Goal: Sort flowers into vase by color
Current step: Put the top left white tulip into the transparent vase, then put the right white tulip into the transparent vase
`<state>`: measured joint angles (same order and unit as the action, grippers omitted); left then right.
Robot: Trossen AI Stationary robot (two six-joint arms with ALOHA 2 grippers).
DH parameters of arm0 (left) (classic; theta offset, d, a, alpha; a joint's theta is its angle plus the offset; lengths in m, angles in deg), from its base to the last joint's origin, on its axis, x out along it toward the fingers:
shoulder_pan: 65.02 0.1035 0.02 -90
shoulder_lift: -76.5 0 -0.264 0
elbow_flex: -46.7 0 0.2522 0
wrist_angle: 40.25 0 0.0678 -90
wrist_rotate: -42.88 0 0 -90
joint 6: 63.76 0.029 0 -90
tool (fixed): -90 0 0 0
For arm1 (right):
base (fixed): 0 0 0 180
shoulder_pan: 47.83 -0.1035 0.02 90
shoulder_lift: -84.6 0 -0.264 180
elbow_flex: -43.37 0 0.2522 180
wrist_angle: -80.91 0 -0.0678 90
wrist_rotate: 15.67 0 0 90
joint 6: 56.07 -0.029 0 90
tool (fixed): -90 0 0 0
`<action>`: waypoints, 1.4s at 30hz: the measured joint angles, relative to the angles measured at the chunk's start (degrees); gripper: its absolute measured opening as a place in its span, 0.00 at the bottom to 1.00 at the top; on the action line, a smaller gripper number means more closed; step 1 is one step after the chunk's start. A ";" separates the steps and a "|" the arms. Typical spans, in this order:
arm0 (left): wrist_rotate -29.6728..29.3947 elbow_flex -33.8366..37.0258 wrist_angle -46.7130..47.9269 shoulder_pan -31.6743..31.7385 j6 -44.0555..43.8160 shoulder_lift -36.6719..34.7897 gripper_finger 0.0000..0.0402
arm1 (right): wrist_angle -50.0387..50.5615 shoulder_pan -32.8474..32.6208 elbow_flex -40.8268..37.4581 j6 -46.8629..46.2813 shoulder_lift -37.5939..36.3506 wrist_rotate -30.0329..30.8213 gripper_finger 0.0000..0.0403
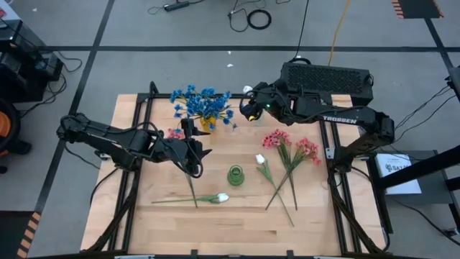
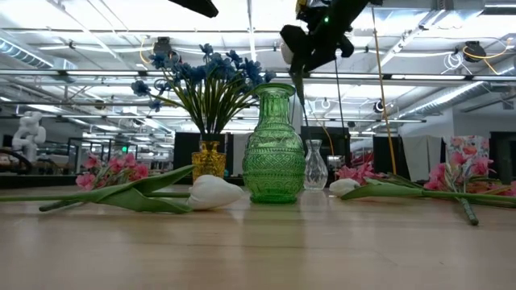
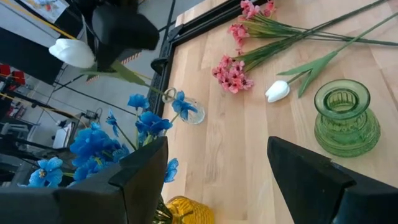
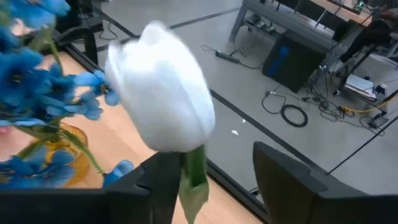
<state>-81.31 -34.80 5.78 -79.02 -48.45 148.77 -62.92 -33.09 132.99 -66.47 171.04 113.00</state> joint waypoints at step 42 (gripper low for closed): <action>-0.02 0.01 -0.36 0.00 -2.09 0.01 0.70 | 48.38 -36.78 0.02 -52.63 -6.82 -12.14 0.54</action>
<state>-81.34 -34.79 5.42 -79.02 -50.54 148.78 -14.54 -69.86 133.01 -119.11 164.22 100.86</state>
